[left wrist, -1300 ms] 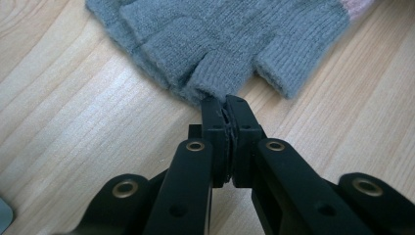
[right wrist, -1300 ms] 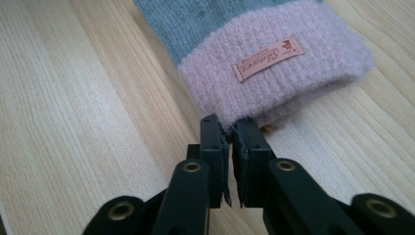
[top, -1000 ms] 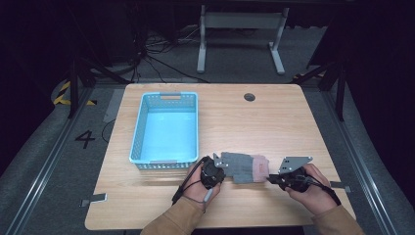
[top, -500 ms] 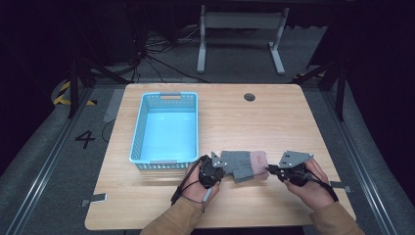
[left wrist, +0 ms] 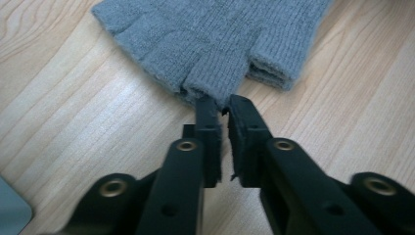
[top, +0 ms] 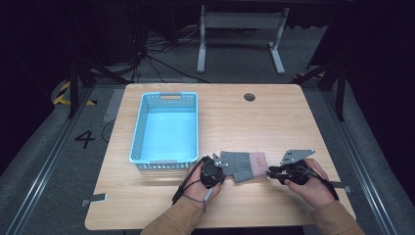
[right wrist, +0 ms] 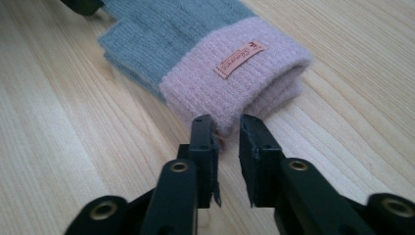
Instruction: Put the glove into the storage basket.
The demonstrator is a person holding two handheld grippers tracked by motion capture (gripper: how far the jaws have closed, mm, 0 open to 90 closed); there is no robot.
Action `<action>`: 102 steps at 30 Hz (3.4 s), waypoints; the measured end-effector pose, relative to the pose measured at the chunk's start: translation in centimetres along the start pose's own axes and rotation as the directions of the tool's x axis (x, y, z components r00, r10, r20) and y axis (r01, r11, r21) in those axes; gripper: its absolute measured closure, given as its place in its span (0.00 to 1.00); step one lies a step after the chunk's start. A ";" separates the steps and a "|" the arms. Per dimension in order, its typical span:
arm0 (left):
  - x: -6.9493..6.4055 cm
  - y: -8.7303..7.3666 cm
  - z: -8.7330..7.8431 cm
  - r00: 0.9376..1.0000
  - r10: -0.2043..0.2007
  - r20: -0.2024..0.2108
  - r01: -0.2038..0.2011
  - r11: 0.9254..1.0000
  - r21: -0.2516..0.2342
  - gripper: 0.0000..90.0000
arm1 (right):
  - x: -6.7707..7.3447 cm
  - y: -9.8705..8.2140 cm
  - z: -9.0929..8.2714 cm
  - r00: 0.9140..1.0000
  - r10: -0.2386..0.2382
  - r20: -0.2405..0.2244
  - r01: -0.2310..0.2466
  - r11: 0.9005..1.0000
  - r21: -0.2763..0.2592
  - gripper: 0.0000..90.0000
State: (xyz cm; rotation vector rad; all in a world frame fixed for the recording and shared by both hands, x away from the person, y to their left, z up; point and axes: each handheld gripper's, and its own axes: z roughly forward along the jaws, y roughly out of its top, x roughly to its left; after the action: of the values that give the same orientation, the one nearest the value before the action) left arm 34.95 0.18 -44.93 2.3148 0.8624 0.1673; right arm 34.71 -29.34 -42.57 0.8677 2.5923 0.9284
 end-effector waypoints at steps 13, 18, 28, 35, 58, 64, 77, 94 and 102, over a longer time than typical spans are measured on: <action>-0.1 0.3 -1.1 0.999 -0.036 -0.007 0.035 0.996 -0.077 0.64 | -1.3 -0.7 -1.6 0.991 0.118 0.064 -0.113 0.990 -0.088 0.62; -0.2 0.5 -1.4 0.999 -0.053 -0.008 0.052 0.993 -0.107 0.59 | -2.1 -1.3 -1.3 0.978 0.185 0.098 -0.176 0.980 -0.098 0.59; -1.0 1.2 -0.9 0.998 -0.061 -0.015 0.059 0.991 -0.124 0.50 | -4.2 -3.8 0.7 0.944 0.289 0.161 -0.275 0.956 -0.106 0.55; -1.3 2.9 -0.8 0.998 -0.066 0.000 0.066 0.989 -0.129 0.44 | -4.3 -3.6 -0.2 0.942 0.296 0.160 -0.275 0.951 -0.144 0.55; -1.1 5.8 3.8 0.998 -0.045 0.040 0.050 0.990 -0.135 0.31 | -4.6 -3.5 -1.2 0.940 0.314 0.130 -0.289 0.940 -0.181 0.52; -1.1 5.8 4.6 0.999 -0.036 0.025 0.039 0.990 -0.136 0.29 | -4.5 -3.5 -1.2 0.943 0.306 0.127 -0.280 0.941 -0.188 0.52; -1.1 5.3 5.7 0.999 -0.035 -0.005 0.034 0.989 -0.147 0.21 | -4.5 -3.5 -1.0 0.947 0.301 0.115 -0.277 0.943 -0.186 0.50; -1.3 5.1 5.9 1.000 -0.026 -0.016 0.023 0.990 -0.142 0.22 | -4.4 -3.5 -0.8 0.947 0.301 0.116 -0.277 0.943 -0.184 0.49; -1.9 5.1 5.8 0.999 -0.005 -0.040 0.000 0.993 -0.118 0.29 | -4.3 -3.5 -0.8 0.947 0.299 0.114 -0.275 0.943 -0.188 0.49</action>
State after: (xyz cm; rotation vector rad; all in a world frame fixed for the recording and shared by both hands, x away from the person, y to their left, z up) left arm 38.16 -7.00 -46.12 2.2072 0.8524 0.2578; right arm 36.22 -34.56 -44.01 1.2376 2.2659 1.1010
